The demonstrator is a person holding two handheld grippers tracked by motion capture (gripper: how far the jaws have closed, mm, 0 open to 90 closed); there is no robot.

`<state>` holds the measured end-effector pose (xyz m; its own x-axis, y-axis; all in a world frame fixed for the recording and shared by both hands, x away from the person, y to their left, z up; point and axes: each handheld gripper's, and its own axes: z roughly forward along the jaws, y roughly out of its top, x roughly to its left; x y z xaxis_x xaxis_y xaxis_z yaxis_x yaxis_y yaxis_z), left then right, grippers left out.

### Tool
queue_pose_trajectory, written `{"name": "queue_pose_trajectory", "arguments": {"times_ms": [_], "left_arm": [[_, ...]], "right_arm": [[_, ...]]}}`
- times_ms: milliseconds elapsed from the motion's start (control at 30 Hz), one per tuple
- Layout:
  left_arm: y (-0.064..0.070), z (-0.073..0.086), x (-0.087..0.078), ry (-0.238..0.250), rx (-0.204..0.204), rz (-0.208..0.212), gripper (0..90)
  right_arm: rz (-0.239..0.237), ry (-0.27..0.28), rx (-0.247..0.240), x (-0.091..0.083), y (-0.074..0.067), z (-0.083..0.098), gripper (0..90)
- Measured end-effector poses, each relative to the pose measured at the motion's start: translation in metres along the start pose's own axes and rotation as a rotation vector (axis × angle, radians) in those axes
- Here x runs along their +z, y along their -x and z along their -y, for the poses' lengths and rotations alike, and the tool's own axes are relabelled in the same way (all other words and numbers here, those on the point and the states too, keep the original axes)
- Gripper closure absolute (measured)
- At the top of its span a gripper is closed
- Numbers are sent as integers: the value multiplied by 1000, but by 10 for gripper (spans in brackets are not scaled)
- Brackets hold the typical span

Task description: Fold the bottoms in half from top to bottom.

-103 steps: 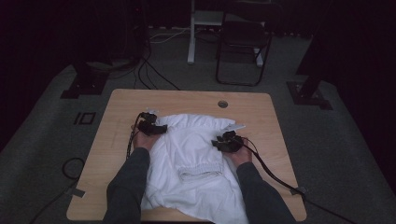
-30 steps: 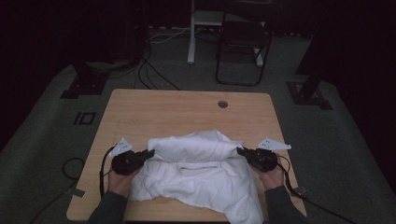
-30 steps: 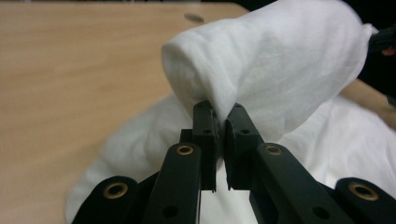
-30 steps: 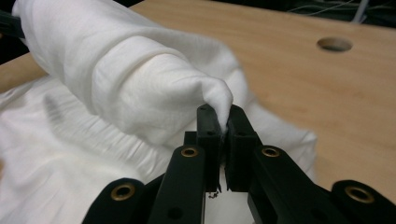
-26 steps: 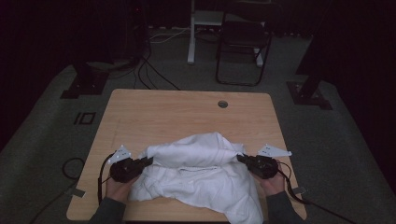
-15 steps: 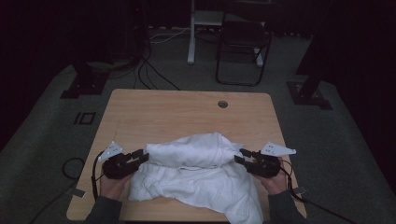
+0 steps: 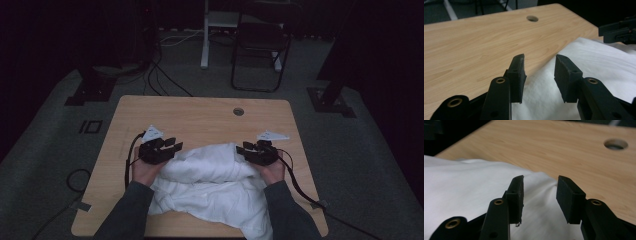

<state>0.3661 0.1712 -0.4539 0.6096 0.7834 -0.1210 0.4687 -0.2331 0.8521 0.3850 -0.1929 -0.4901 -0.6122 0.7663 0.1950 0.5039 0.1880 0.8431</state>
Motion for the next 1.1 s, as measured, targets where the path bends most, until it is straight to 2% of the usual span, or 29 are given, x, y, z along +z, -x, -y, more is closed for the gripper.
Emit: {"name": "queue_pose_trajectory", "arguments": {"times_ms": [133,200,233,300,367,400,467,567,633,833,933,1033,1100], "left_arm": [[8,-8,16,-66,0,-14,606],[12,-7,25,-99,4,-11,607],[14,-5,28,-120,4,-9,612],[18,3,30,-144,-1,11,617],[18,3,30,-144,-1,11,620],[25,16,25,-165,5,42,620],[30,25,18,-165,22,64,620],[39,42,9,-158,36,66,619],[44,55,4,-153,46,55,618],[57,98,-6,-137,64,19,617],[60,113,-12,-121,64,-15,618],[62,128,-16,-125,96,-59,619],[62,134,-16,-132,88,-71,623]], "right_arm": [[54,-58,11,16,0,-3,579],[77,-109,9,26,0,-2,587],[79,-128,13,30,-1,0,590],[53,-151,6,32,-5,6,650],[37,-157,0,32,-9,10,658],[33,-161,-30,27,-16,17,661],[17,-149,-31,21,-22,24,661],[5,-146,-52,11,-33,36,668],[1,-148,-72,5,-40,44,665],[-8,-145,-92,-6,-59,69,666],[-5,-156,-122,-13,-69,81,671],[-4,-168,-151,-21,-80,91,672],[3,-174,-167,-24,-85,97,671]]}}
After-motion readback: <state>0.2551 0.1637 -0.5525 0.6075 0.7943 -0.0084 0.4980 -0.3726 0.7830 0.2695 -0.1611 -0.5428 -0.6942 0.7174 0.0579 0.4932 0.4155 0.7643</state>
